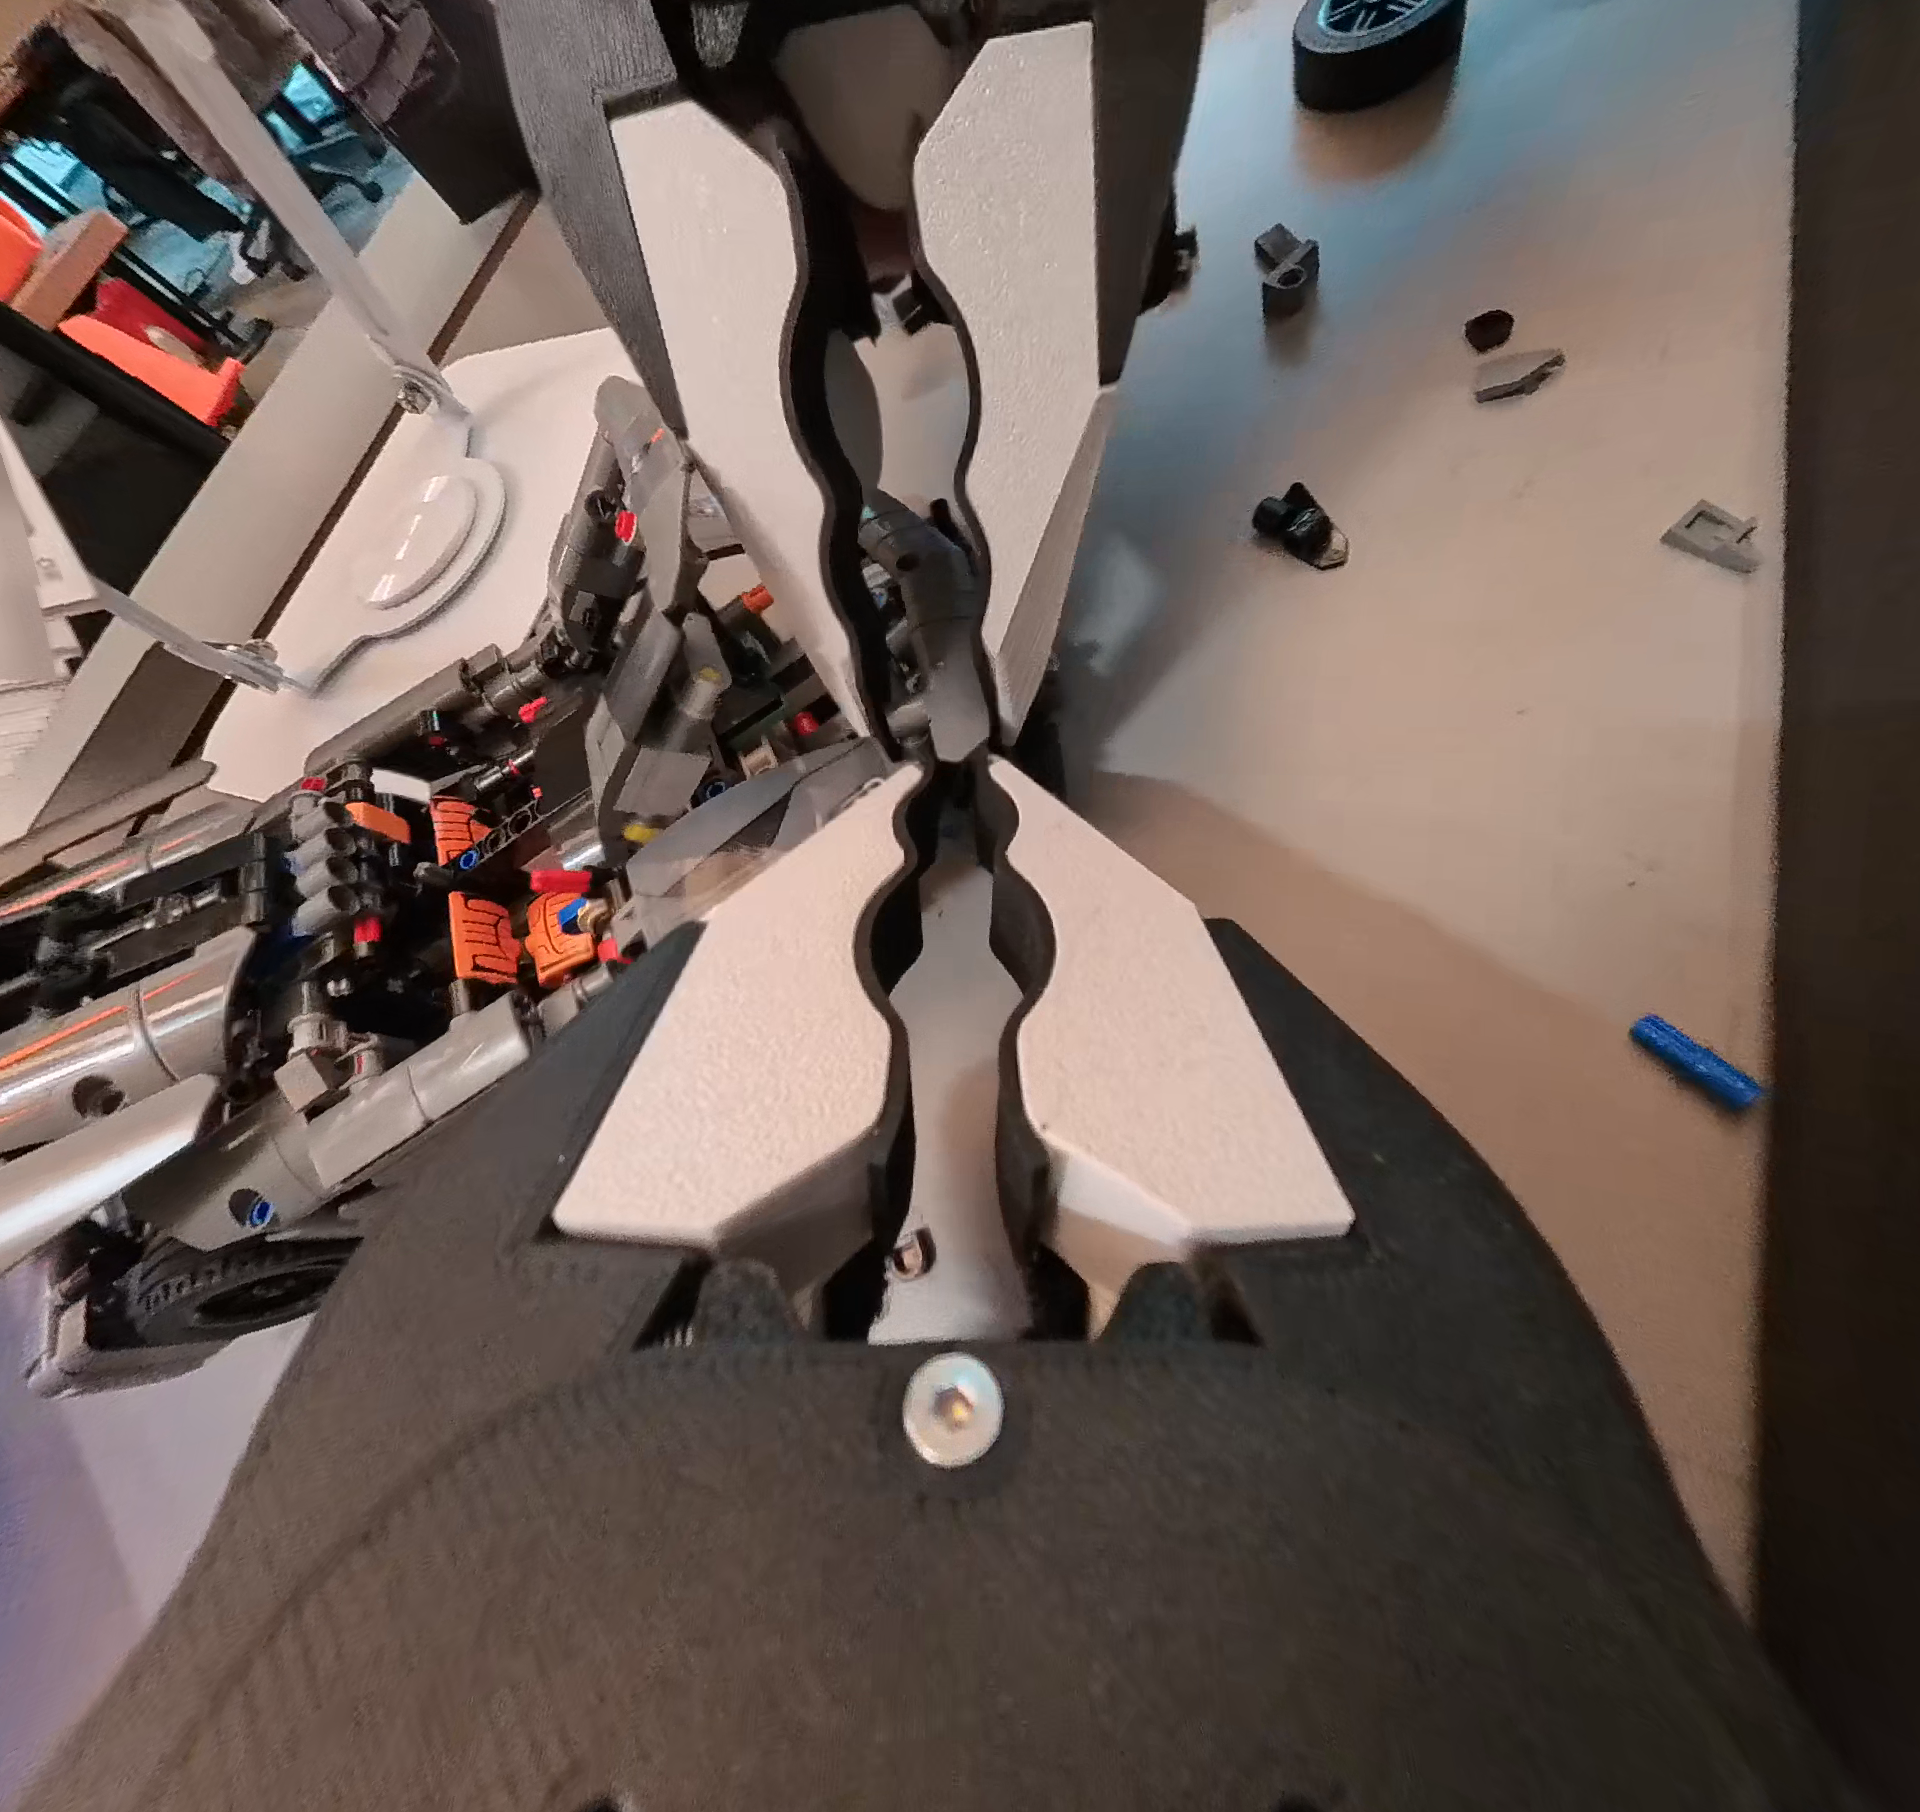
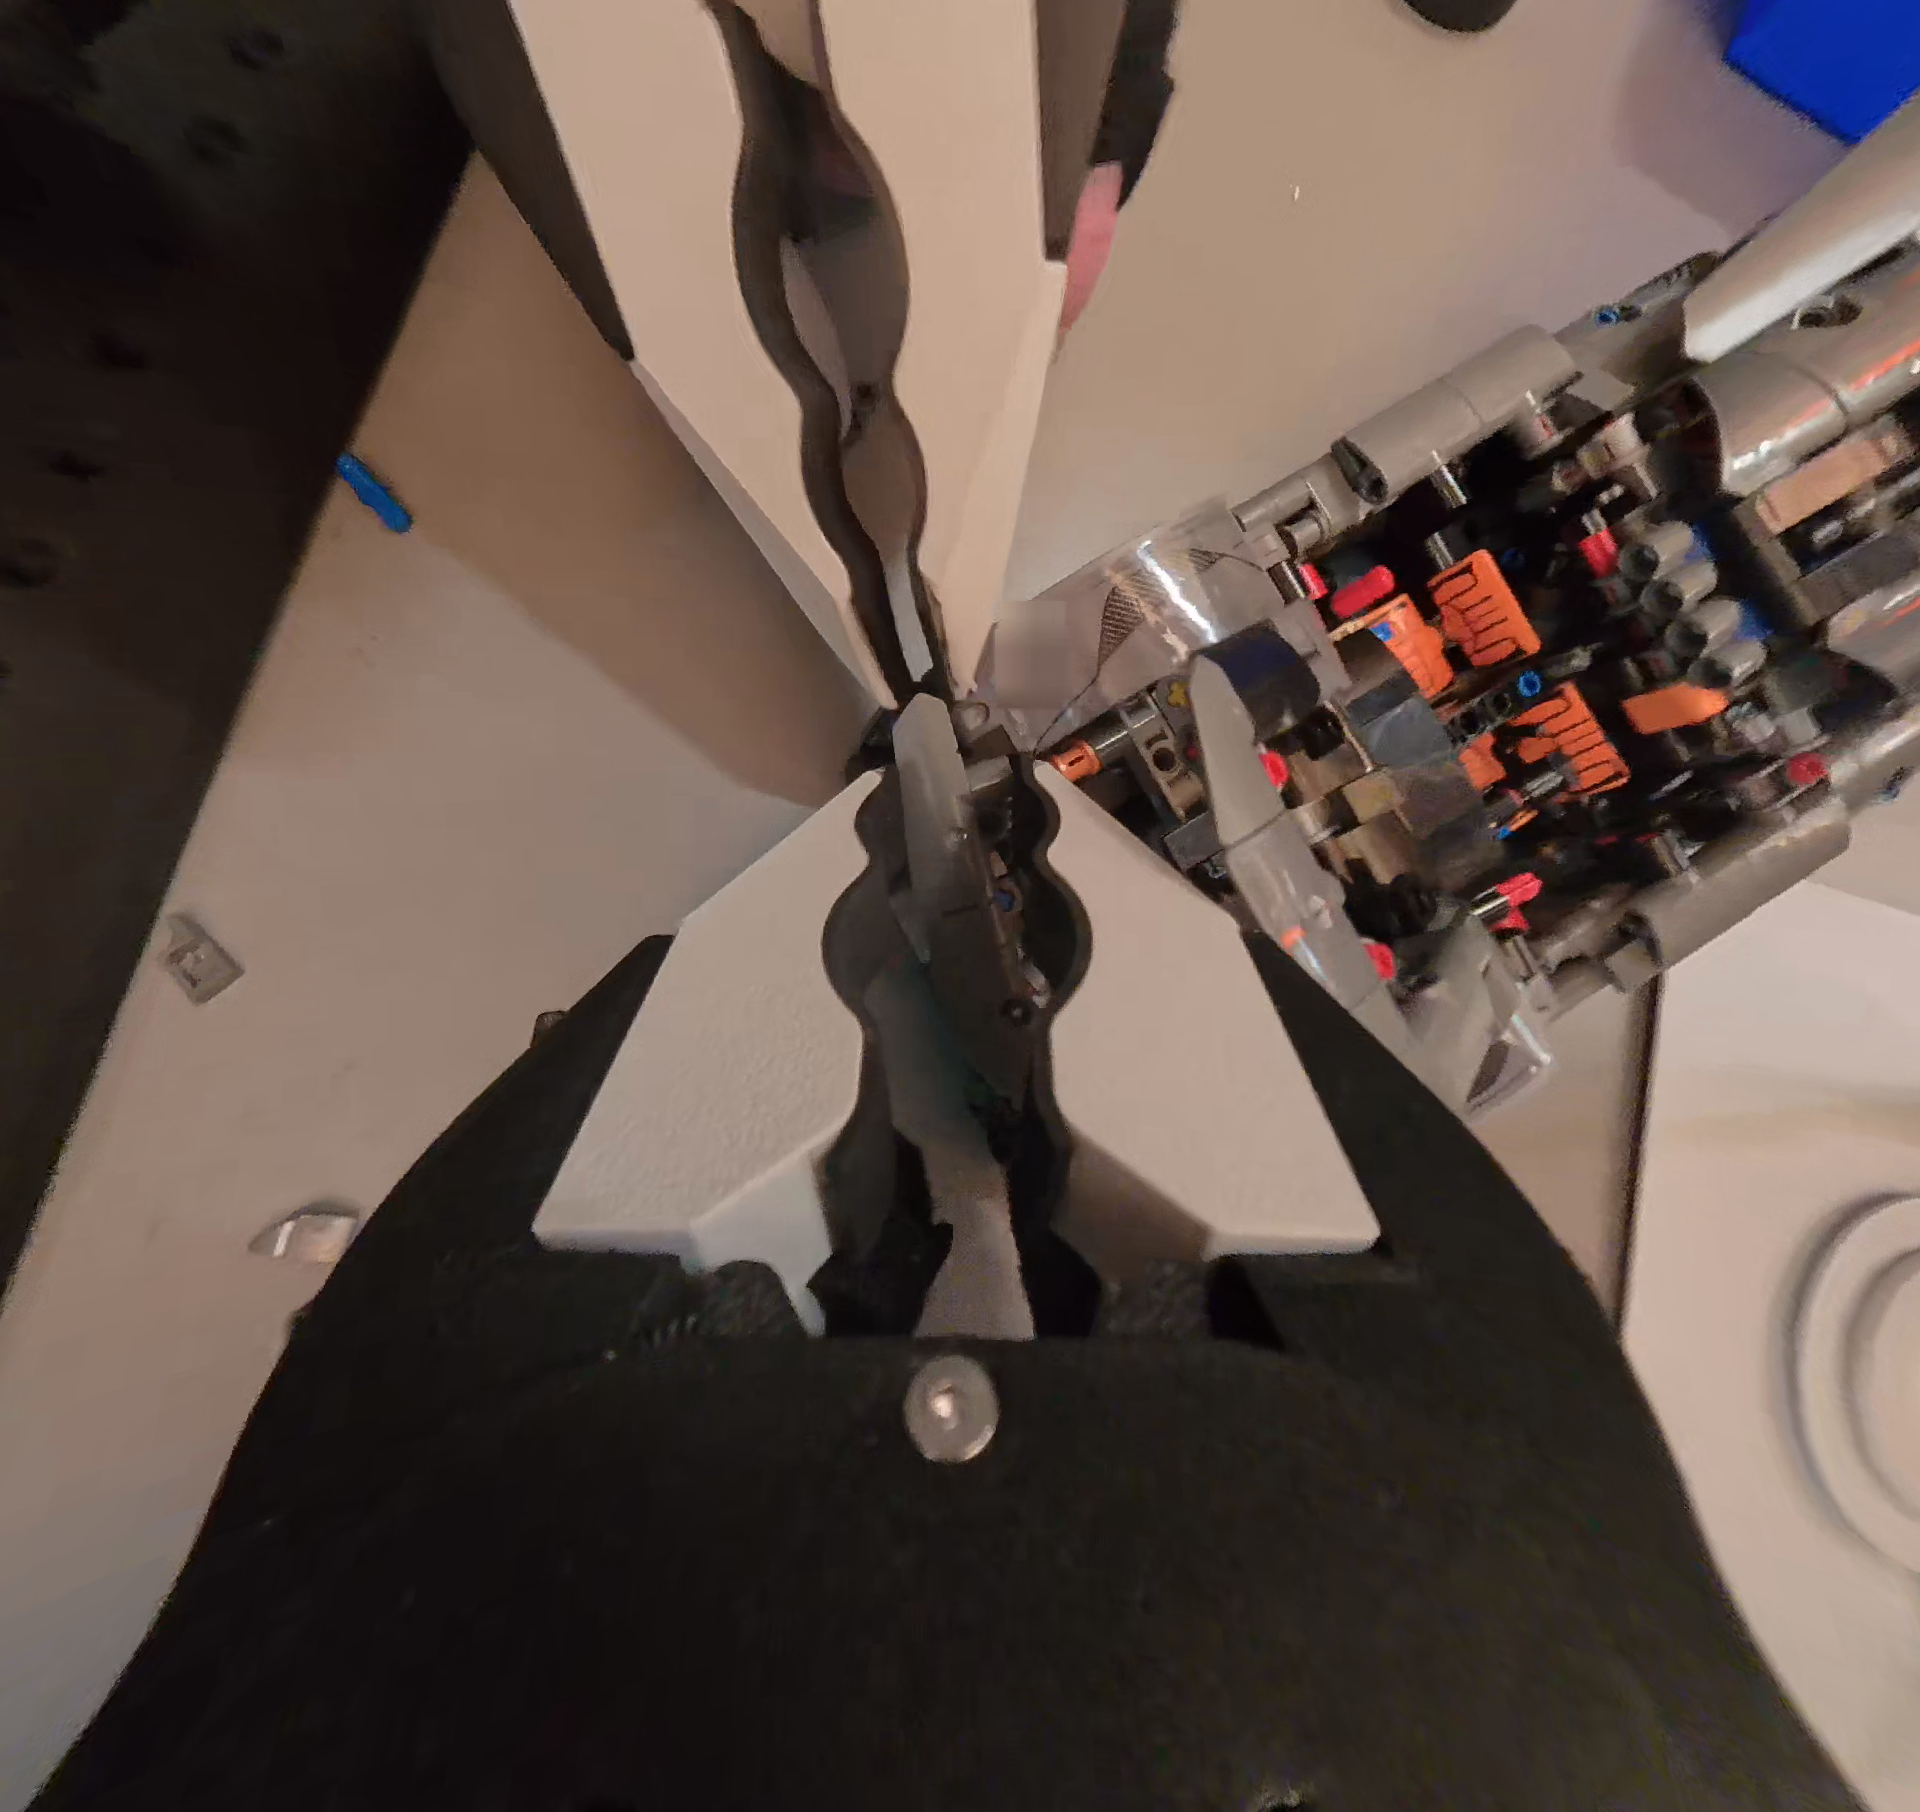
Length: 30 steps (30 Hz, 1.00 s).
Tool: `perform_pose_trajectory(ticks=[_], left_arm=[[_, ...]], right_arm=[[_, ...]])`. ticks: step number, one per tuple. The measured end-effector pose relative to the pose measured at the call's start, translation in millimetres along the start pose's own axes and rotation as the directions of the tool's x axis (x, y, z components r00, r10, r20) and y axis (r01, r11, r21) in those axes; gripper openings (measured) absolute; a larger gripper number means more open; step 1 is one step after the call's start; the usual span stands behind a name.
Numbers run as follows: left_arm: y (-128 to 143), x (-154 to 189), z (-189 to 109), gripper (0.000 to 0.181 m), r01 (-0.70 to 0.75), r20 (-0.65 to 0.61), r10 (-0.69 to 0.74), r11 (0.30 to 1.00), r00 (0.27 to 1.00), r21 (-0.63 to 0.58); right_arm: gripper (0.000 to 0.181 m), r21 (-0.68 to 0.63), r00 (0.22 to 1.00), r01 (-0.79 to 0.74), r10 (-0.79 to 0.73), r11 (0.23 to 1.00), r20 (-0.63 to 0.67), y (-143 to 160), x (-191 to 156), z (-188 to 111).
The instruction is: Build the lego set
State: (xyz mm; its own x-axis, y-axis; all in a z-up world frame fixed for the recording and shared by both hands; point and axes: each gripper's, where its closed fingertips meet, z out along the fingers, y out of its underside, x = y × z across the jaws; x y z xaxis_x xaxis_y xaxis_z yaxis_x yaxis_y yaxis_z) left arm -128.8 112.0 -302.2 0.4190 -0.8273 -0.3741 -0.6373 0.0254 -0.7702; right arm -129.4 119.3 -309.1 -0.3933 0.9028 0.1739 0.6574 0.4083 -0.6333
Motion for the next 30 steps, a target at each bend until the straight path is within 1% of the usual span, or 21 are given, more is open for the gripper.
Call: perform_pose_trajectory(ticks=[2, 4, 9, 13, 15, 18, 19, 20, 24, 28, 30], left_arm=[[-2.5, -0.3, -2.2, 0.006, 0.01, -0.004, -0.01, 1.0, 1.0, 0.017], [-5.2, 0.2, -2.5, 0.01, 0.008, -0.002, -0.007, 1.0, 1.0, 0.026], [-1.7, 1.3, 2.9, 0.005, -0.027, 0.02, 0.028, 1.0, 0.999, -0.01], [-5.4, 1.5, 1.9, 0.008, -0.067, 0.041, 0.067, 0.998, 0.997, -0.005], [-7.8, -2.4, 0.1, 0.01, -0.069, 0.065, 0.069, 0.998, 0.996, 0.006], [-2.3, 1.0, 4.6, 0.015, -0.072, 0.045, 0.072, 0.997, 0.996, -0.021], [-2.3, 1.8, 5.4, 0.013, -0.082, 0.045, 0.083, 0.996, 0.996, -0.021], [-1.5, 3.2, 6.2, 0.011, -0.085, 0.038, 0.086, 0.996, 0.996, -0.027], [-1.2, 3.2, 7.4, 0.01, -0.069, 0.036, 0.07, 0.997, 0.997, -0.021], [-1.4, 1.3, 6.7, 0.003, -0.05, 0.04, 0.051, 0.999, 0.998, -0.014], [-1.3, 0.8, 6.8, 0.002, -0.039, 0.038, 0.039, 0.999, 0.999, -0.011]], right_arm=[[0.018, 0.03, 0.998, -0.056, 0.055, 0.998, 0.026, -0.7, 3.1, -4.5], [0.018, 0.043, 0.998, -0.063, 0.062, 0.997, 0.029, 0.3, 4.9, -8.2], [0.018, -0.015, 1.0, 0.014, -0.014, 1.0, -0.002, 6.5, 3.0, -4.2], [0.019, -0.07, 0.992, 0.12, -0.123, 0.99, -0.043, 6.5, -0.7, -2.1], [0.019, -0.077, 0.989, 0.133, -0.137, 0.988, -0.048, 5.6, -1.6, -1.5], [0.018, -0.097, 0.983, 0.163, -0.17, 0.982, -0.071, 5.7, -1.2, -1.1], [0.019, -0.105, 0.981, 0.17, -0.179, 0.98, -0.076, 5.6, -1.1, -1.1], [0.019, -0.107, 0.981, 0.17, -0.179, 0.98, -0.078, 5.4, -1.2, -0.9], [0.018, -0.114, 0.982, 0.163, -0.173, 0.98, -0.077, 4.9, -1.6, -1.5], [0.018, -0.08, 0.992, 0.111, -0.115, 0.991, -0.051, 1.8, -3.2, -3.3], [0.017, -0.074, 0.995, 0.086, -0.089, 0.994, -0.041, 1.7, -3.1, -3.5]])
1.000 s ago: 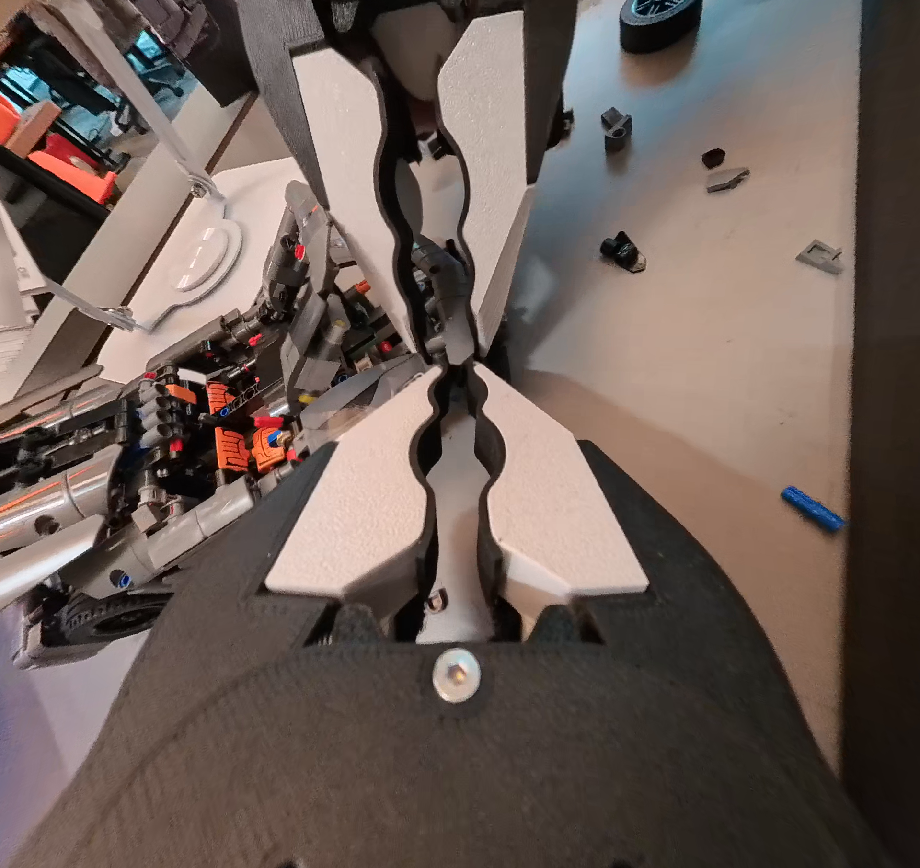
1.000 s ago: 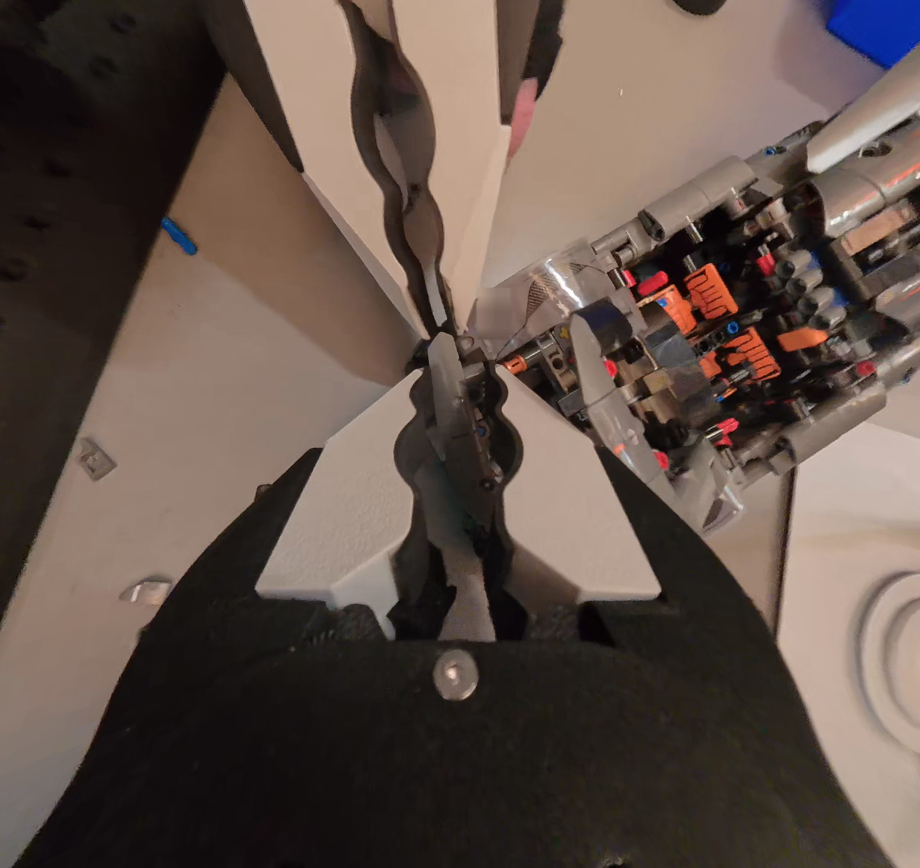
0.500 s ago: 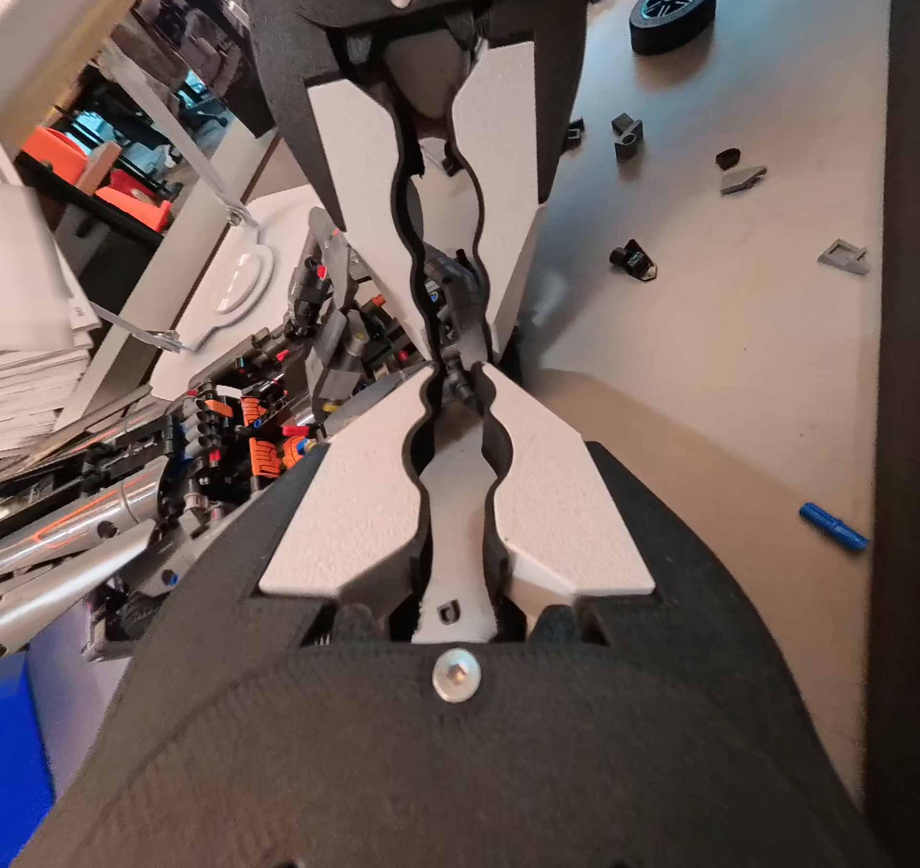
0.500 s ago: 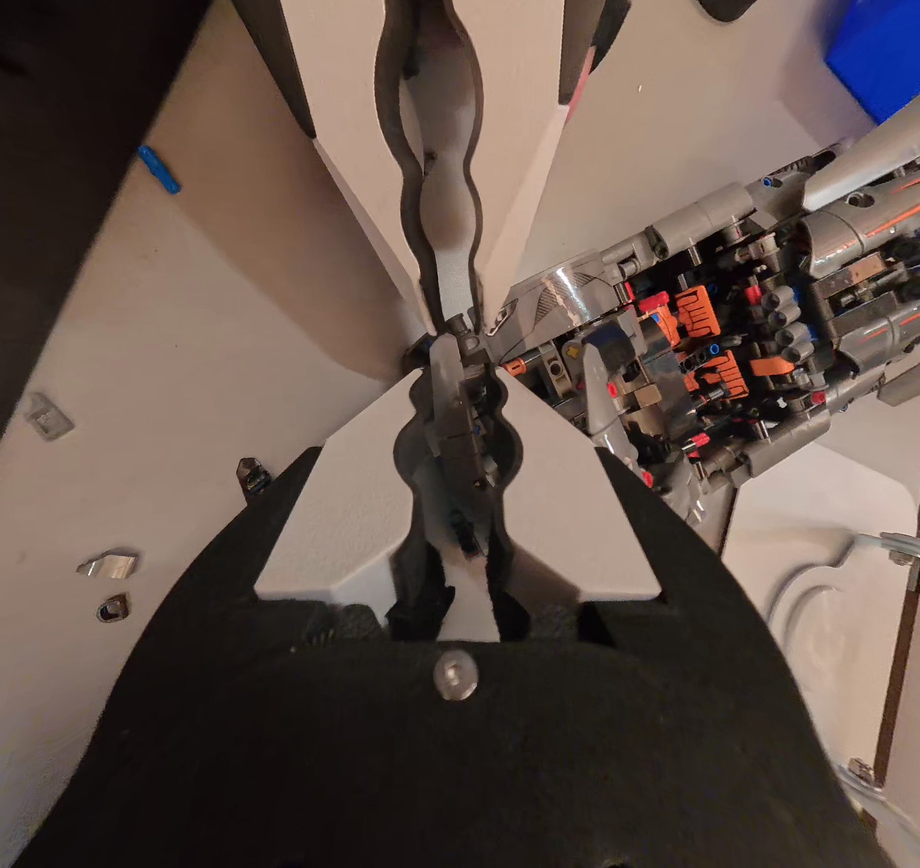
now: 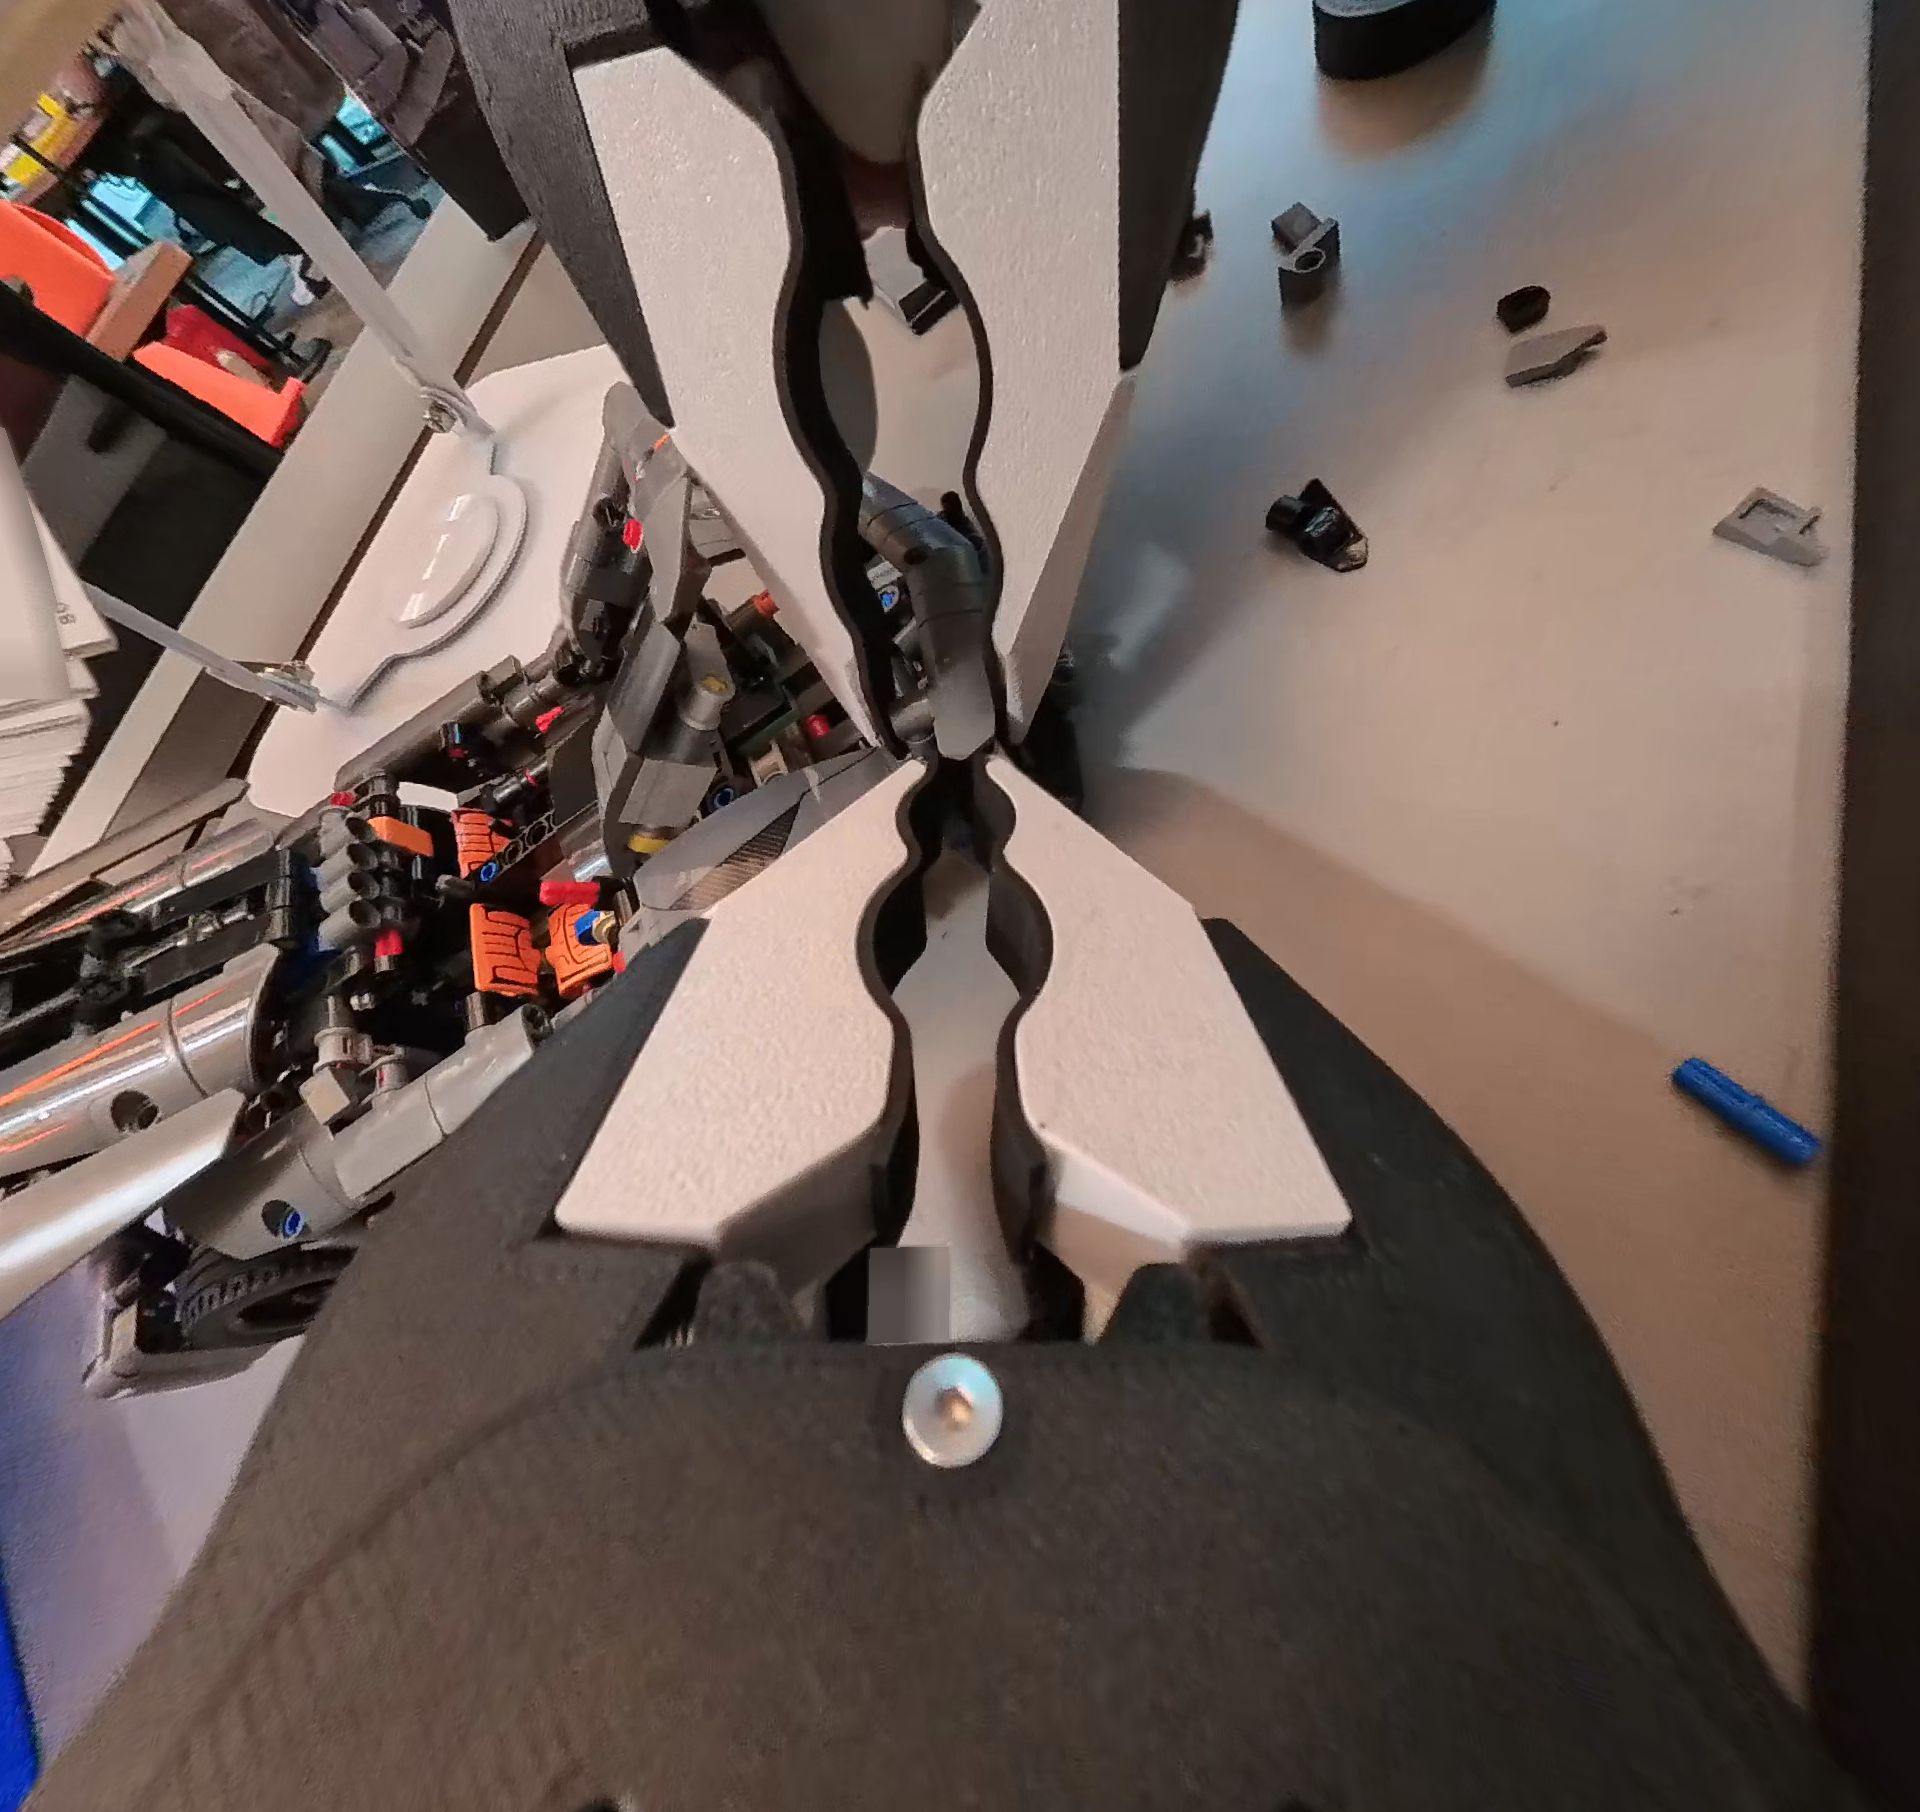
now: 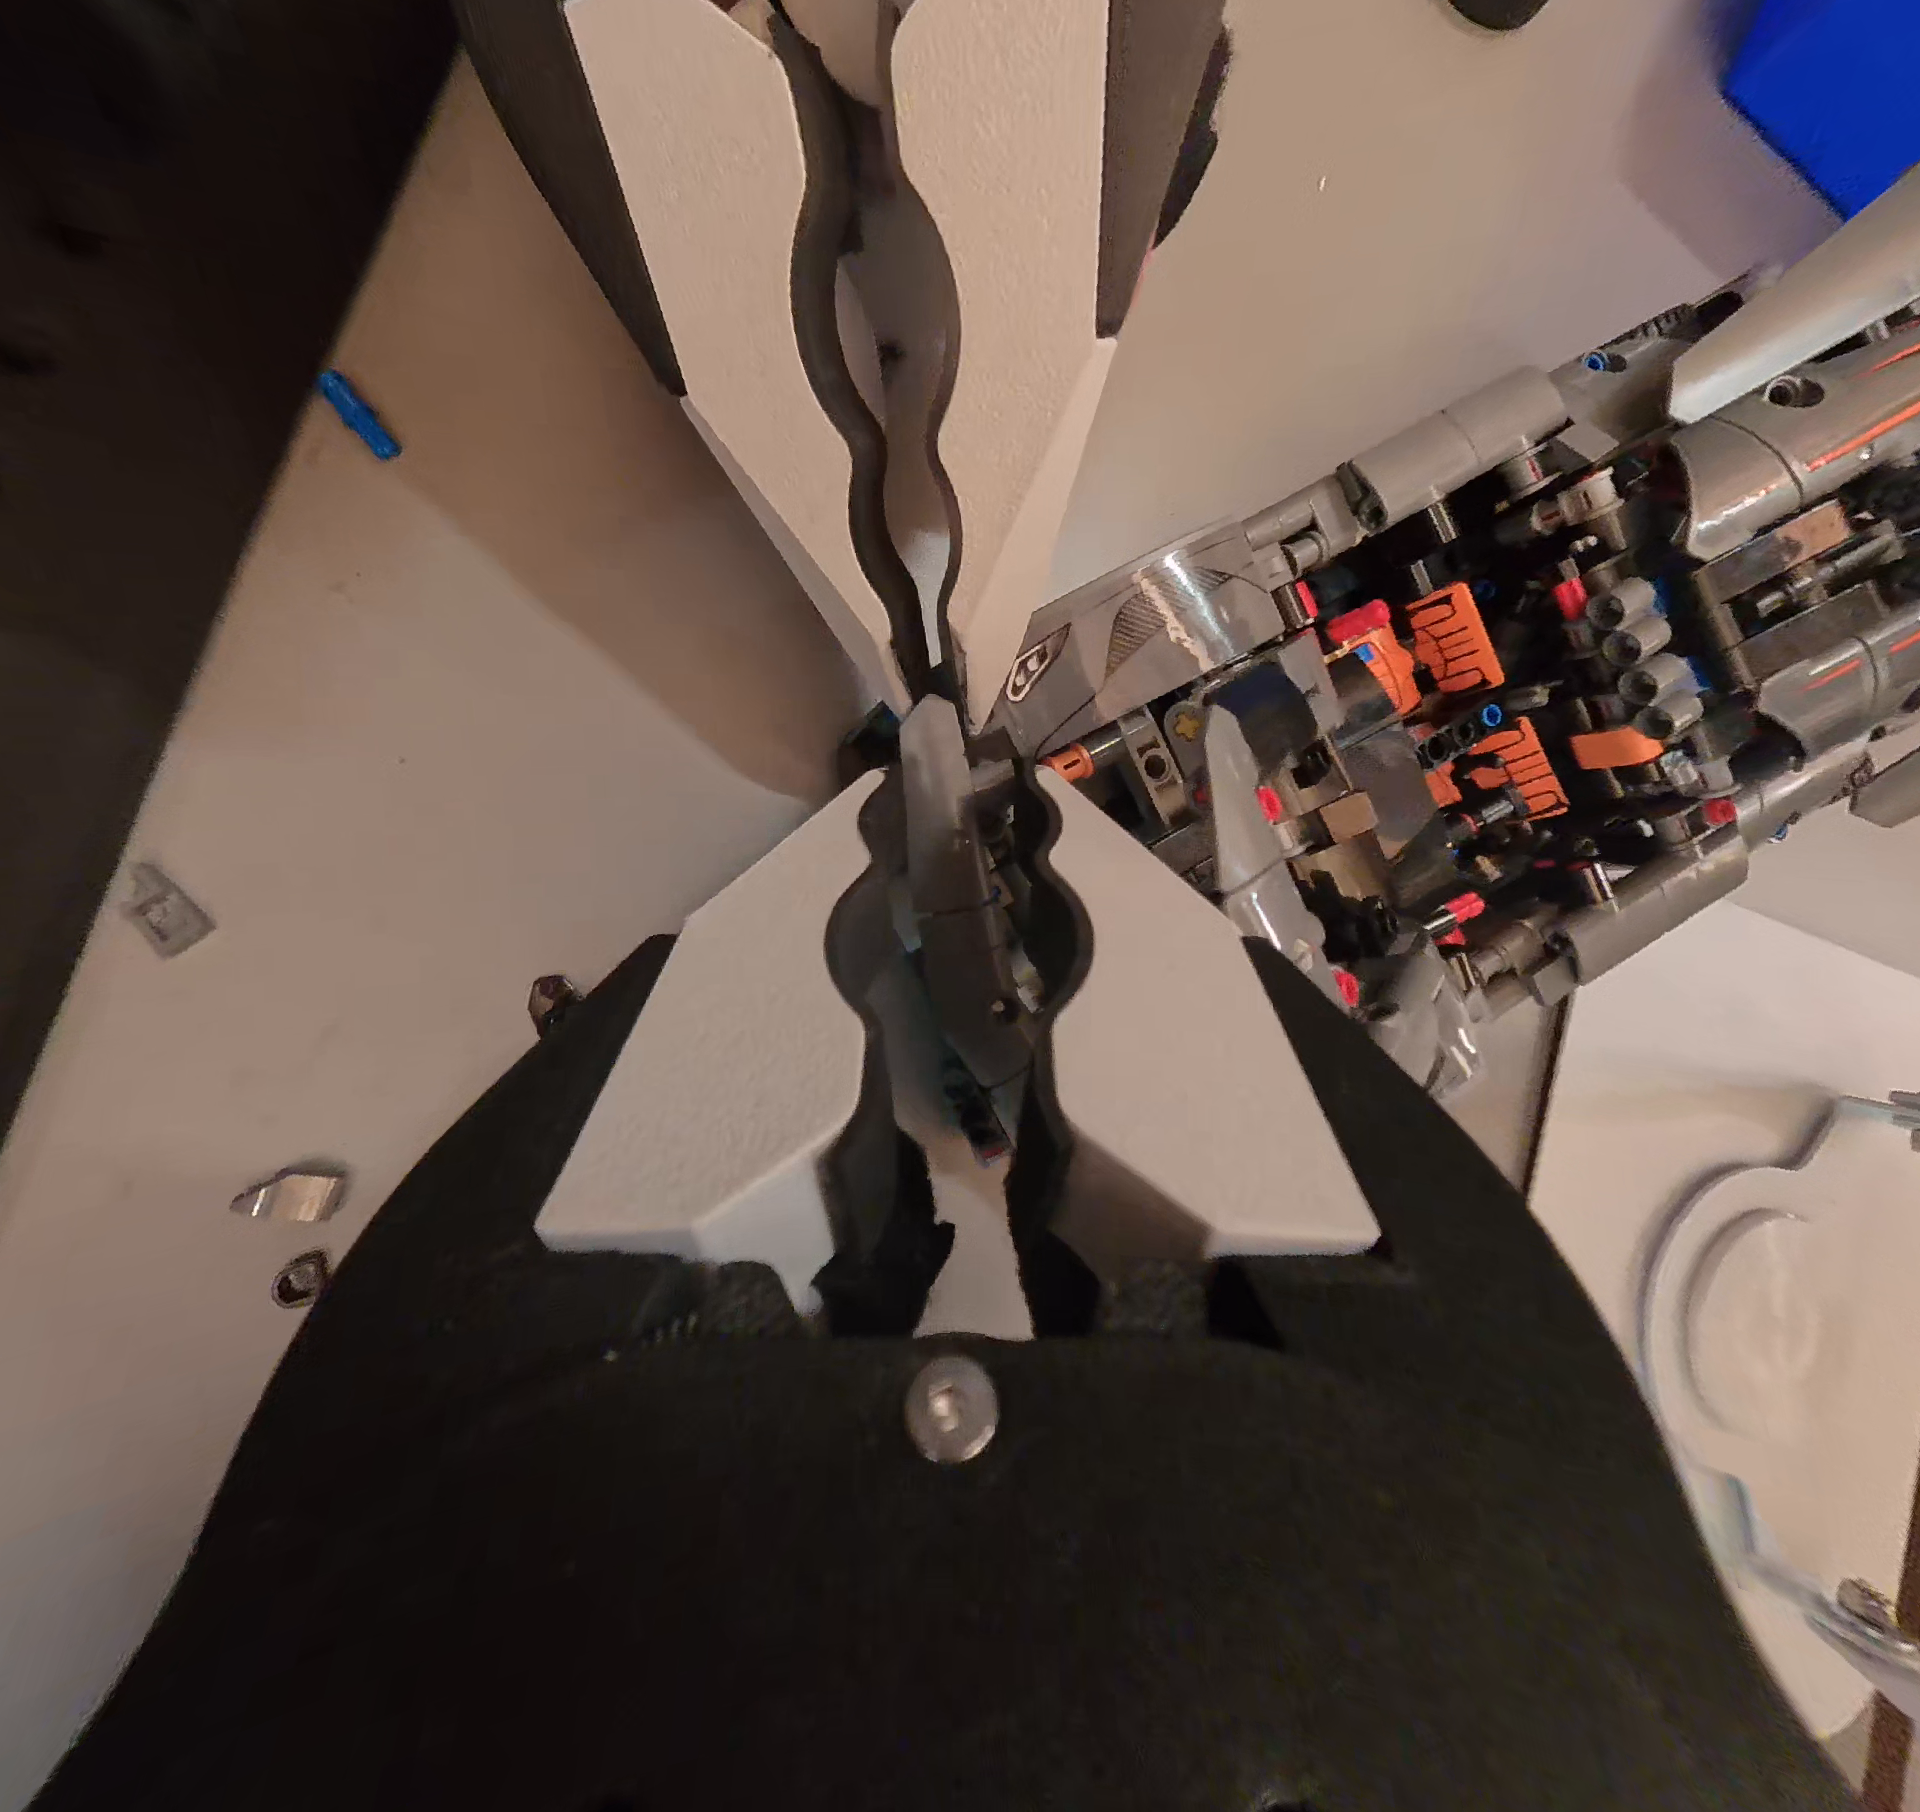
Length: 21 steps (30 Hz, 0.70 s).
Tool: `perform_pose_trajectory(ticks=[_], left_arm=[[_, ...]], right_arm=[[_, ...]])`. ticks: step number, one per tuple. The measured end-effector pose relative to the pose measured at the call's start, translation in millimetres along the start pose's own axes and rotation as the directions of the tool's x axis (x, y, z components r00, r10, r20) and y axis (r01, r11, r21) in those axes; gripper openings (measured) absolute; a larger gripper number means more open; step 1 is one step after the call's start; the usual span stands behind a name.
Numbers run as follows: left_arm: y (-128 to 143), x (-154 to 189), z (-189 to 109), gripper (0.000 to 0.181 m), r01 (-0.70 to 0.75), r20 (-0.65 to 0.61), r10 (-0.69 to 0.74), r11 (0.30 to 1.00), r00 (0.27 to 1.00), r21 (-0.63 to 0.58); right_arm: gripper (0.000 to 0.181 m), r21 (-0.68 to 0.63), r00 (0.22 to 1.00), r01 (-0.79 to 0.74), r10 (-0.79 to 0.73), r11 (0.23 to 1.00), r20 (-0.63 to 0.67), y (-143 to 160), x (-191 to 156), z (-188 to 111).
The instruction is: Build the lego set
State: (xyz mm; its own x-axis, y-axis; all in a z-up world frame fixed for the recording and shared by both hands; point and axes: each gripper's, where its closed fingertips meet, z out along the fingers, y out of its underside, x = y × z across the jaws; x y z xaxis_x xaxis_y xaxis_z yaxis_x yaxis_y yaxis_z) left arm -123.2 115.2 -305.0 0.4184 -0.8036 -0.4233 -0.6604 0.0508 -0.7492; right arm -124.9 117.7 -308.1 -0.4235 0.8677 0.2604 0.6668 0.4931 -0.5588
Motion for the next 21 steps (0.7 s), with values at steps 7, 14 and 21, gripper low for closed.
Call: perform_pose_trajectory(ticks=[7, 14, 21], left_arm=[[-0.1, -1.9, -0.6, 0.001, 0.023, -0.001, -0.023, 1.0, 1.0, 0.009], [0.0, -1.2, -0.4, 0.0, 0.029, -0.008, -0.029, 0.999, 1.0, 0.013], [7.6, 4.5, 5.1, 0.0, -0.021, -0.015, 0.02, 0.999, 1.0, -0.044]], right_arm=[[0.017, 0.054, 0.991, -0.116, 0.113, 0.992, 0.067, -2.8, 1.8, -3.3], [0.017, 0.016, 0.999, -0.032, 0.032, 0.999, 0.013, -3.3, 0.0, -2.3], [0.018, -0.056, 0.983, 0.172, -0.175, 0.984, -0.058, -16.2, -10.4, -8.0]])
